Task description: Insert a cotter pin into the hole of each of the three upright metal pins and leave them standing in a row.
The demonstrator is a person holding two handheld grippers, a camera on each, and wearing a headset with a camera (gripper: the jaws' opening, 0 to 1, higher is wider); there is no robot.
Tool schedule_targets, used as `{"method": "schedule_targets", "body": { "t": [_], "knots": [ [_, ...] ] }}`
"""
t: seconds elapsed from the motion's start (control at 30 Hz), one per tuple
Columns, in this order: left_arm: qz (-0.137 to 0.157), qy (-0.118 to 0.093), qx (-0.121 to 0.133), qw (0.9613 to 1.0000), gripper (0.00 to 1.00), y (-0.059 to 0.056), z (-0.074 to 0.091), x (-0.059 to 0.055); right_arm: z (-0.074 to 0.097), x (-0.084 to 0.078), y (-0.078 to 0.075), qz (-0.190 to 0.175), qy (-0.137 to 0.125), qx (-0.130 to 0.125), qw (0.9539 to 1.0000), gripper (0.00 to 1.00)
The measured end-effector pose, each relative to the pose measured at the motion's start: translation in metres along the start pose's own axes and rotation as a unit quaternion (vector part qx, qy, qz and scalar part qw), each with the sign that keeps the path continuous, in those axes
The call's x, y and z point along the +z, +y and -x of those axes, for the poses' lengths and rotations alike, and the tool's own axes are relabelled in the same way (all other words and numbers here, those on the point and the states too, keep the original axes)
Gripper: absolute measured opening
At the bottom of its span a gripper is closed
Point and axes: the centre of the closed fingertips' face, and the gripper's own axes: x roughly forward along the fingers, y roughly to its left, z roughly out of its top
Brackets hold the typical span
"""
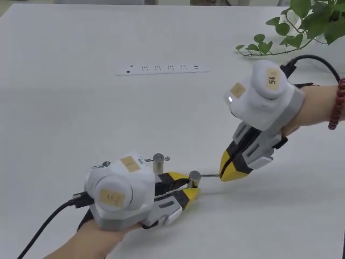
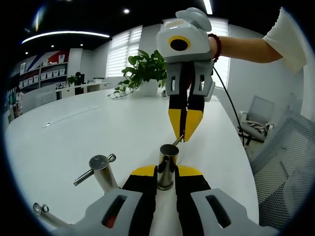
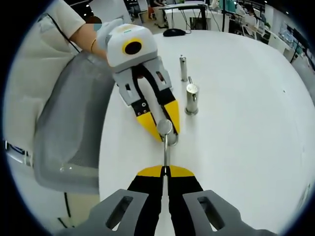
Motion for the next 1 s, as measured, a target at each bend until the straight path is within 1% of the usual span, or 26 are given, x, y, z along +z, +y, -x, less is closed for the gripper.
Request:
{"method": "schedule_targets", "body": {
  "t": [0.1,0.2,0.27,0.47,0.6,0.7,0.9,1.0],
  "knots": [
    [0.002,0.000,-0.002,1.0000,0.12,0.0002,-0.0003,-0.0001,-0.0006,0.0009,-0.0011,0.007,0.002,0.001,1.0000,0.03],
    [0.004,0.000,-0.004,1.0000,0.12,0.0000,-0.0005,0.0000,-0.0011,0.0016,-0.0013,0.025,0.006,0.006,0.9997,0.03],
    [0.004,0.000,-0.006,1.0000,0.12,0.0003,-0.0007,0.0000,-0.0021,0.0033,-0.0017,0.035,0.003,0.009,0.9993,0.03],
    [0.004,-0.001,-0.009,1.0000,0.12,0.0003,-0.0007,-0.0002,-0.0042,0.0033,-0.0036,0.064,0.007,0.014,0.9978,0.04],
    [0.004,-0.001,-0.011,0.9999,0.12,0.0003,-0.0008,-0.0003,-0.0040,0.0036,-0.0043,0.064,0.006,0.014,0.9978,0.03],
    [0.006,-0.001,-0.012,0.9999,0.12,0.0005,-0.0013,-0.0001,-0.0011,0.0052,-0.0053,0.053,-0.003,0.013,0.9985,0.03],
    [0.006,-0.001,-0.014,0.9999,0.12,0.0005,-0.0021,0.0001,-0.0022,0.0061,-0.0057,0.064,0.005,0.010,0.9979,0.03],
    [0.005,0.000,-0.014,0.9999,0.12,0.0009,-0.0021,0.0000,-0.0027,0.0059,-0.0071,0.063,0.004,0.009,0.9979,0.04]
  ]
}}
